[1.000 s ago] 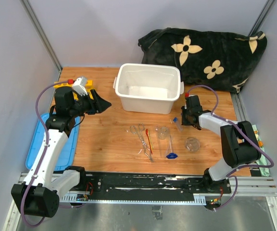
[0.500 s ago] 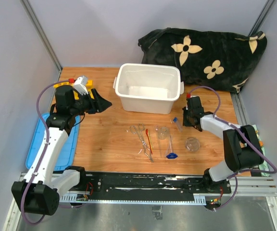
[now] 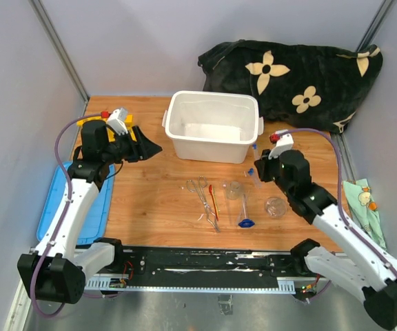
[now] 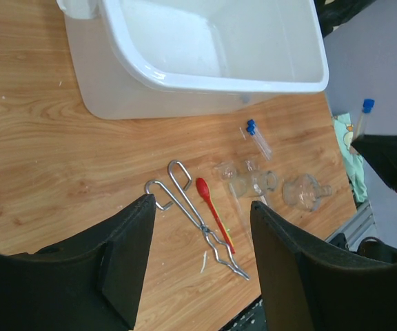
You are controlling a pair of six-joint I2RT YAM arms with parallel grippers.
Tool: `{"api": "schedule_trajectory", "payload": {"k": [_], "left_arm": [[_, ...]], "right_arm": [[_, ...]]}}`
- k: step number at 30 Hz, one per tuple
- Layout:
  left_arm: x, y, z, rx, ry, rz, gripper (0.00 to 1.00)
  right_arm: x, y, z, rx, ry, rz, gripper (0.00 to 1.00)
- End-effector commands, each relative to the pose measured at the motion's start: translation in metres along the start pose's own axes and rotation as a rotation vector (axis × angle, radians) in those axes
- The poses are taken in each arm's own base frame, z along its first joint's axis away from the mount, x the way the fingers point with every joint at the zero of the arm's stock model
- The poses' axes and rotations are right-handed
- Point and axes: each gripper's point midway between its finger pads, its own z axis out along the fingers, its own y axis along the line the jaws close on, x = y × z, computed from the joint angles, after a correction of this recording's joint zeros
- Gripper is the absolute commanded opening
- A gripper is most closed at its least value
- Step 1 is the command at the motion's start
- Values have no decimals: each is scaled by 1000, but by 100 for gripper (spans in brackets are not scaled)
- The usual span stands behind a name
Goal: Organize the chemistry lab equipment
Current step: Pick up the test tube at the center of the board.
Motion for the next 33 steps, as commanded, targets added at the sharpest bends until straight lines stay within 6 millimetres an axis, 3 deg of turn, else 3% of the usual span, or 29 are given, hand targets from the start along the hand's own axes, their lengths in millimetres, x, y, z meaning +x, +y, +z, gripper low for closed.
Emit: {"api": "schedule_trajectory", "payload": {"k": [1, 7, 11, 16, 21, 29, 33], "left_arm": [[-16, -22, -2, 67, -18, 20, 62], [-7, -31, 3, 90, 12, 15, 61], [2, -38, 4, 104, 29, 10, 61], [9, -50, 1, 143, 48, -1, 61], [23, -62, -3, 205, 98, -29, 61], [73, -57, -2, 251, 187, -122, 58], [79, -64, -1, 279, 190, -134, 58]], "right_arm": [[16, 37, -25, -103, -28, -81, 1], [40, 106, -43, -278, -82, -152, 1], [48, 147, -37, -336, -76, -223, 1], [39, 188, -30, -402, -90, -245, 0], [26, 207, -23, -422, -110, -259, 1], [11, 222, -22, -454, -139, -268, 1], [8, 228, -21, -470, -145, -265, 1]]}}
